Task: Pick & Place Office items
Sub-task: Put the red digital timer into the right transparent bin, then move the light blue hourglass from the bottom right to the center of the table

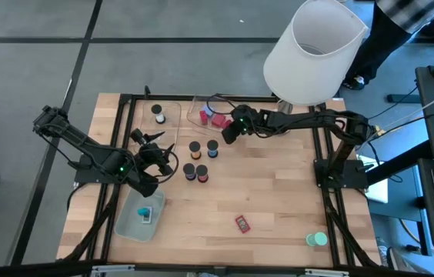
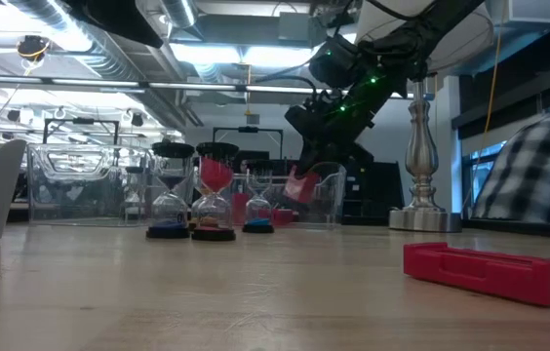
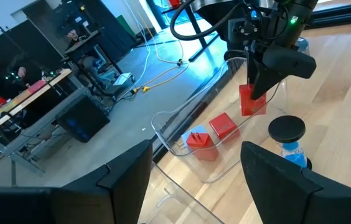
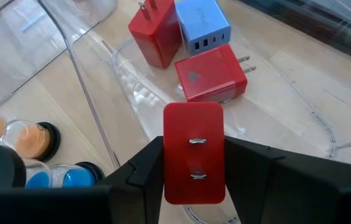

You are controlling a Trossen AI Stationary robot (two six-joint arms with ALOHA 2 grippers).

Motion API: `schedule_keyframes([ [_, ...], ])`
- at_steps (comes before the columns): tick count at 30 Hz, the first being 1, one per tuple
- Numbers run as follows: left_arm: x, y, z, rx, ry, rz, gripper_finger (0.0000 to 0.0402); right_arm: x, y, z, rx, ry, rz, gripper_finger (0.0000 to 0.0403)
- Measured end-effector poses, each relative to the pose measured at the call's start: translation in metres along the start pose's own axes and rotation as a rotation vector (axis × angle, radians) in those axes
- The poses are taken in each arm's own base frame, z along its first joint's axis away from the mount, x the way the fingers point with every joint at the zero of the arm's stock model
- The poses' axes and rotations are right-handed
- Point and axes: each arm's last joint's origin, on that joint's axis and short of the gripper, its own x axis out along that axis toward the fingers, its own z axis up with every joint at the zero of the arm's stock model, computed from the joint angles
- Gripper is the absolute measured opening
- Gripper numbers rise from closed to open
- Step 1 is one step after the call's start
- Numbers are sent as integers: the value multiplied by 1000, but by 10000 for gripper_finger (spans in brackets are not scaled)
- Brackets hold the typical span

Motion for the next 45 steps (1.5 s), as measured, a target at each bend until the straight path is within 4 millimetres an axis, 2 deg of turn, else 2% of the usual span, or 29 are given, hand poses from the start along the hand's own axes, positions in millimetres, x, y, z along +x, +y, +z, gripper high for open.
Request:
schedule_keyframes([
  [6,0,0,0,0,0,-1,242,0,0,0,-18,2,0,139],
  [17,0,0,-1,4,14,-17,242,0,0,0,-22,3,2,169],
  [26,0,0,-1,7,15,-17,242,-6,0,2,-30,-3,6,214],
  [31,0,0,-1,13,18,-15,242,-39,2,16,-42,-67,39,245],
  [36,0,3,-5,9,32,-4,242,-80,6,18,-22,-66,90,251],
  [41,0,5,-6,-4,38,2,242,-106,25,-3,-10,82,193,252],
  [45,0,5,-7,-3,39,2,242,-118,48,-33,-33,222,213,252],
])
